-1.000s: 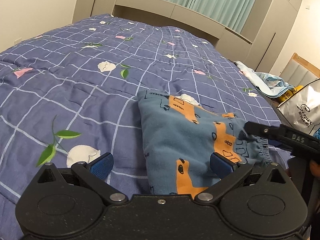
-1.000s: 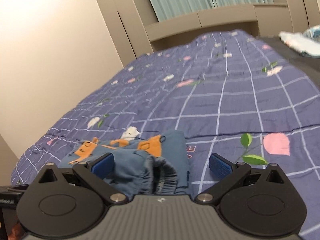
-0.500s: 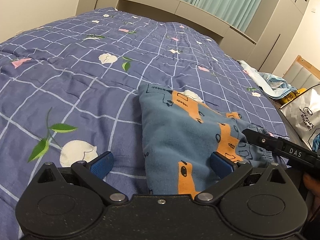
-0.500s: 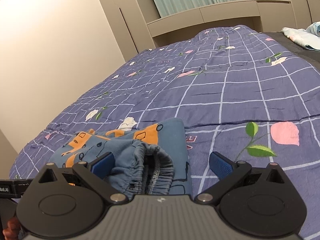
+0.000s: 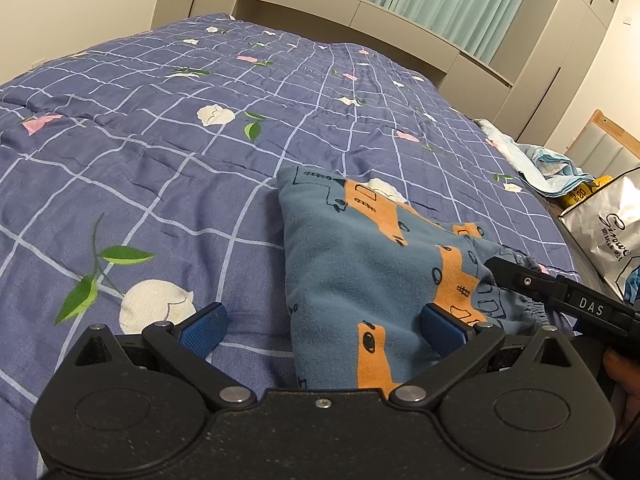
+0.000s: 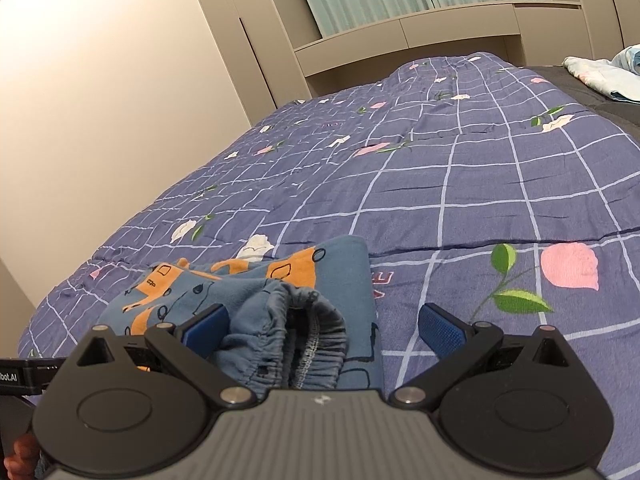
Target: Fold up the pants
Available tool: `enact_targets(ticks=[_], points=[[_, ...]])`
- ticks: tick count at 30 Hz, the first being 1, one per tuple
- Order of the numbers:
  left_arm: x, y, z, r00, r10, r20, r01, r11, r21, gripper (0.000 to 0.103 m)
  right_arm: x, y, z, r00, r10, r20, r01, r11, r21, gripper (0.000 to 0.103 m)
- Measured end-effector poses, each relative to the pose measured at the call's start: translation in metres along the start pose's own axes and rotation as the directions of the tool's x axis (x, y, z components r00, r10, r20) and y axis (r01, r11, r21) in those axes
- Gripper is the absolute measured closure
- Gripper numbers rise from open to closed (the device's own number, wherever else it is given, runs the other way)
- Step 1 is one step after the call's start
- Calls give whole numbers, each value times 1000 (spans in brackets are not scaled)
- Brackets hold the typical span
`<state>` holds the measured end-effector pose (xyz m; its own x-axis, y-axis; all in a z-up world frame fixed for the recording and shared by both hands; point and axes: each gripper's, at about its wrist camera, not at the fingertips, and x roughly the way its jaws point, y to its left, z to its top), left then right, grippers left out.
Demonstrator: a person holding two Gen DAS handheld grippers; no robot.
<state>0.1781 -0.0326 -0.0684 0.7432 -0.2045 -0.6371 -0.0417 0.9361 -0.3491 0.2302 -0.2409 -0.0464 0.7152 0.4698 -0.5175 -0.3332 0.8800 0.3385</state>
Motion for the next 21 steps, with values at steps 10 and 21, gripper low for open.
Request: enact_targets(ticks=[10, 21], points=[[1, -2, 20, 1000, 16, 26, -16, 1000, -4, 1, 0, -1, -1, 1000, 0, 1, 0, 1000, -1, 0], [16, 2, 18, 999, 42, -22, -43, 998, -35, 0, -2, -3, -2, 1000, 11, 14, -11, 1000, 6, 0]])
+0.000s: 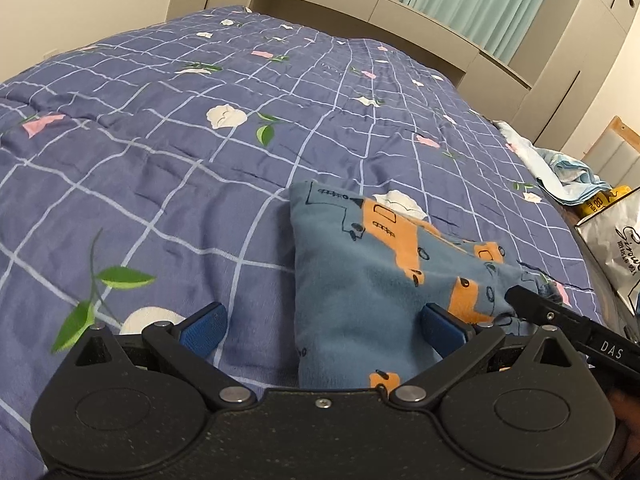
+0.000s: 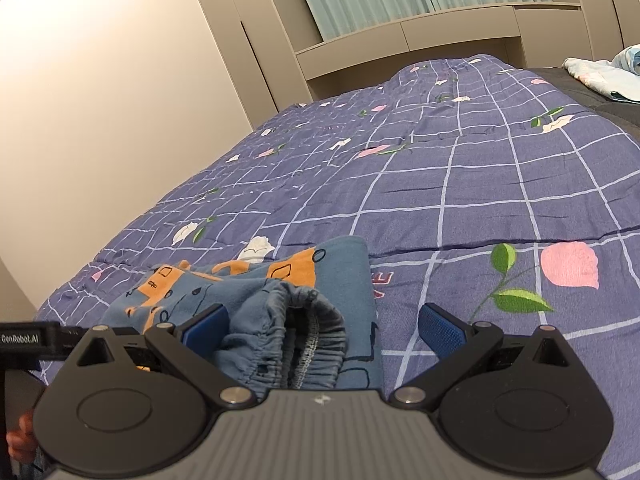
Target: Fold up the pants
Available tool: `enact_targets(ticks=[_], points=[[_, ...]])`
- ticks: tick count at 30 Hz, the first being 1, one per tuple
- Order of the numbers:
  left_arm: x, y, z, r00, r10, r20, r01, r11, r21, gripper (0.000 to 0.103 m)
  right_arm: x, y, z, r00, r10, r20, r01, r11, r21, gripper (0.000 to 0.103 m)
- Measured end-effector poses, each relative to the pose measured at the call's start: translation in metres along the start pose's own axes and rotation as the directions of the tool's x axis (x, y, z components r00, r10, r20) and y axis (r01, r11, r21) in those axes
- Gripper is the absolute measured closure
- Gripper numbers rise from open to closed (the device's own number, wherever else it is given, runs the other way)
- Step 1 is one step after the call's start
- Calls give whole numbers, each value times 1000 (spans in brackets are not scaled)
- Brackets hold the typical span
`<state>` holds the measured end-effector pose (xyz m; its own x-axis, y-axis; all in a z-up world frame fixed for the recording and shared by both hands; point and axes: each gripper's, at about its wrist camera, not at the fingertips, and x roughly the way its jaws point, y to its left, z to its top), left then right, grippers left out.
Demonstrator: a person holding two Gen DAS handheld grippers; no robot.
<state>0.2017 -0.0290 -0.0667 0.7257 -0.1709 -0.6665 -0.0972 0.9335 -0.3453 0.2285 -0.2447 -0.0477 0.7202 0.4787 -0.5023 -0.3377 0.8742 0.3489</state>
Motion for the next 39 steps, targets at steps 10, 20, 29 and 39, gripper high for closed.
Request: enact_targets(ticks=[10, 20, 29, 39], points=[[1, 0, -2, 1000, 6, -3, -6, 1000, 9, 0, -3, -2, -2, 1000, 10, 16, -10, 1000, 3, 0], [2, 1, -3, 1000, 6, -2, -6, 1000, 2, 0, -9, -5, -5, 998, 27, 48, -28, 1000, 14, 10], [1, 0, -2, 1000, 13, -10, -13, 1000, 0, 0, -8, -7, -6, 996, 81, 47, -82, 996, 28, 39], [-2, 3, 2, 999, 4, -49, -5, 1000, -23, 1, -9, -16, -7, 991, 121, 61, -125, 990, 67, 41]])
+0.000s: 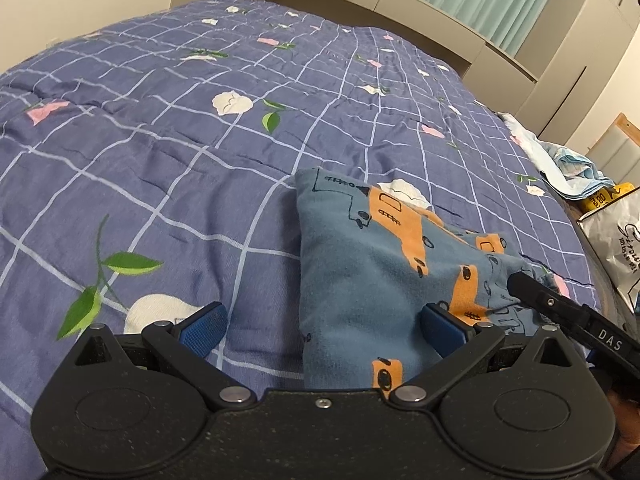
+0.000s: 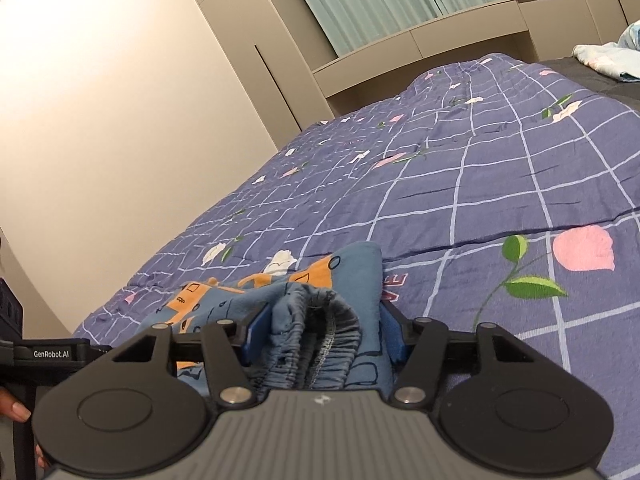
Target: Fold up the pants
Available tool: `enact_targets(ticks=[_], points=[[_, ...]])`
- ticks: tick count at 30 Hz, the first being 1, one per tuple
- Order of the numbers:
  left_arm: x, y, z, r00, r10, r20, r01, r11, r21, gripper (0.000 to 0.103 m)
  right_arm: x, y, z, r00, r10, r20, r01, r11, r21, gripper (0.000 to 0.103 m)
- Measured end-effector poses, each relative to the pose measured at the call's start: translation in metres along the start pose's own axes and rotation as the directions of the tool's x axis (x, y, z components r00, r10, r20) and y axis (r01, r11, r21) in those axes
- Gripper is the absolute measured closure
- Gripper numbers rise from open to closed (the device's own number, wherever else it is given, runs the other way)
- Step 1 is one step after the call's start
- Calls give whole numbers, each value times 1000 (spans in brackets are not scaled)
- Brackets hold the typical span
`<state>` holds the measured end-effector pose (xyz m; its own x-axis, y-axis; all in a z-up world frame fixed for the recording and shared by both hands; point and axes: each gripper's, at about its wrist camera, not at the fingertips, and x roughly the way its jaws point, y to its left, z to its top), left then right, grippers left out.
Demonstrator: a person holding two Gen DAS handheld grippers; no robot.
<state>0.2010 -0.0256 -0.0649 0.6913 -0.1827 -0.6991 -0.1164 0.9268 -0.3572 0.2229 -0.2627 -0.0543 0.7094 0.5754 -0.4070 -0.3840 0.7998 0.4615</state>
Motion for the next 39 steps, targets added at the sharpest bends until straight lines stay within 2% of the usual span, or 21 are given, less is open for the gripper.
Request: enact_targets(ticks=[11, 21, 26, 35, 39], points=[[-7, 2, -1, 1000, -9, -20, 8, 1000, -29, 1, 0, -2, 0, 1000, 9, 2, -9, 1000, 17, 41], [-11, -1, -3, 1000, -4, -23, 4, 1000, -20, 3, 0, -2, 0, 1000, 10, 2, -10, 1000, 18, 41], [-13, -1, -3, 1000, -16, -25, 16, 1000, -27, 10, 0, -2, 0, 1000, 10, 3, -10, 1000, 18, 42], [-16, -3, -6, 998, -54, -30, 53, 997, -58, 28, 1, -2, 0, 1000, 4, 2, -5, 1000, 14, 42], [-19, -5, -10, 995, -91, -28, 89, 994, -58, 46, 0, 6, 1, 999, -35, -4, 35, 999, -12, 44]])
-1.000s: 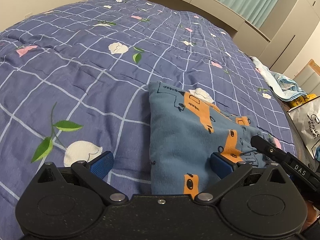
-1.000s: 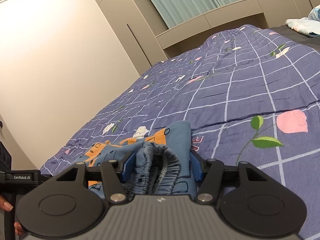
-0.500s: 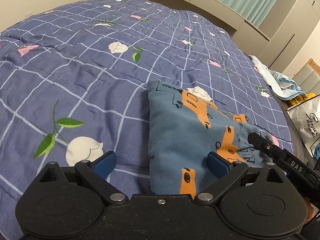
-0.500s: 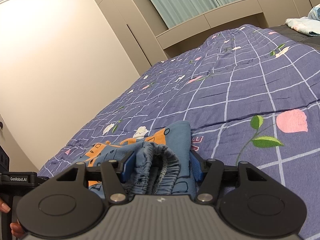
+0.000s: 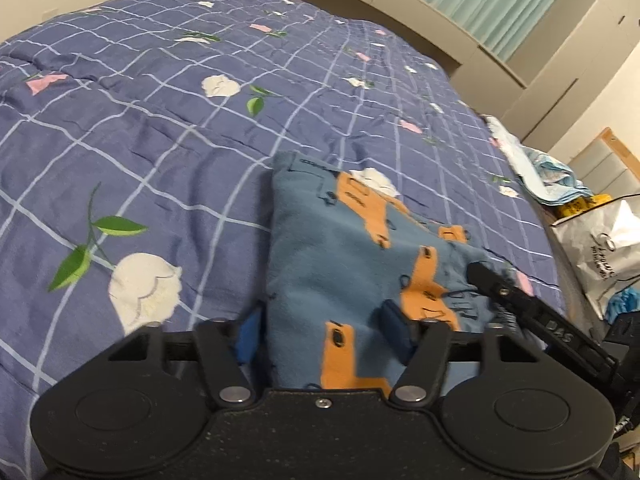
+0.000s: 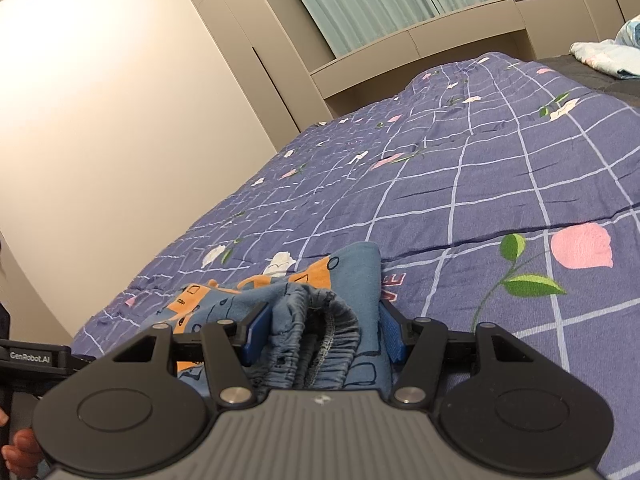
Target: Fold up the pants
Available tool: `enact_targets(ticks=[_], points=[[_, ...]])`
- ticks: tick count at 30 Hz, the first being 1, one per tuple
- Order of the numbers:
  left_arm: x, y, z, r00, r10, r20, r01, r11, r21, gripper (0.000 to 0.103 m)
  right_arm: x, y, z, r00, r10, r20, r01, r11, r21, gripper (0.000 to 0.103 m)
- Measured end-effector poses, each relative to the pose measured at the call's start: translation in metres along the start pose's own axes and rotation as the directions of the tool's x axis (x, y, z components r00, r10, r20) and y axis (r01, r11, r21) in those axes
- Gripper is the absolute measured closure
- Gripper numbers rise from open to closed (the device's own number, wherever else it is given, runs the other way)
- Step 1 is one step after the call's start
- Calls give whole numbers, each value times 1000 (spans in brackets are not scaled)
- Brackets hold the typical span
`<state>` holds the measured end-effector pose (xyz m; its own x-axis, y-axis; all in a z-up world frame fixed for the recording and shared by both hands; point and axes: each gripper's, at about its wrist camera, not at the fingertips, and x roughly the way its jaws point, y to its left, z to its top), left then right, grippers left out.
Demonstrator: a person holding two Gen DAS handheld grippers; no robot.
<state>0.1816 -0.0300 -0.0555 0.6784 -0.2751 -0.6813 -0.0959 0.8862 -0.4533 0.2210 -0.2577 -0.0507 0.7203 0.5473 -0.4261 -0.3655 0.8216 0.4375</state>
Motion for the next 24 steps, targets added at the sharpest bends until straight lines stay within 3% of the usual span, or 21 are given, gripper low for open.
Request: enact_targets(ticks=[2, 5, 10, 20, 24], points=[[-1, -2, -1, 1000, 5, 8, -5, 1000, 14, 50, -1, 8, 0, 1000, -23, -6, 23, 1000, -9, 49], [-5, -3, 0, 1000, 2, 18, -2, 1000, 19, 61, -5, 16, -1, 999, -34, 0, 34, 999, 19, 63], [-11, -2, 9, 1000, -16, 20, 15, 999, 36, 82, -16, 29, -1, 997, -61, 40, 58, 996, 61, 74], [-17, -3, 28, 997, -81, 4, 80, 994, 74, 86, -35, 72, 15, 992, -95, 87, 98, 995, -33, 80], [-29, 3, 40, 994, -96, 46, 92, 993, 75, 86, -34, 91, 25, 993, -76, 96, 82, 995, -60, 80]])
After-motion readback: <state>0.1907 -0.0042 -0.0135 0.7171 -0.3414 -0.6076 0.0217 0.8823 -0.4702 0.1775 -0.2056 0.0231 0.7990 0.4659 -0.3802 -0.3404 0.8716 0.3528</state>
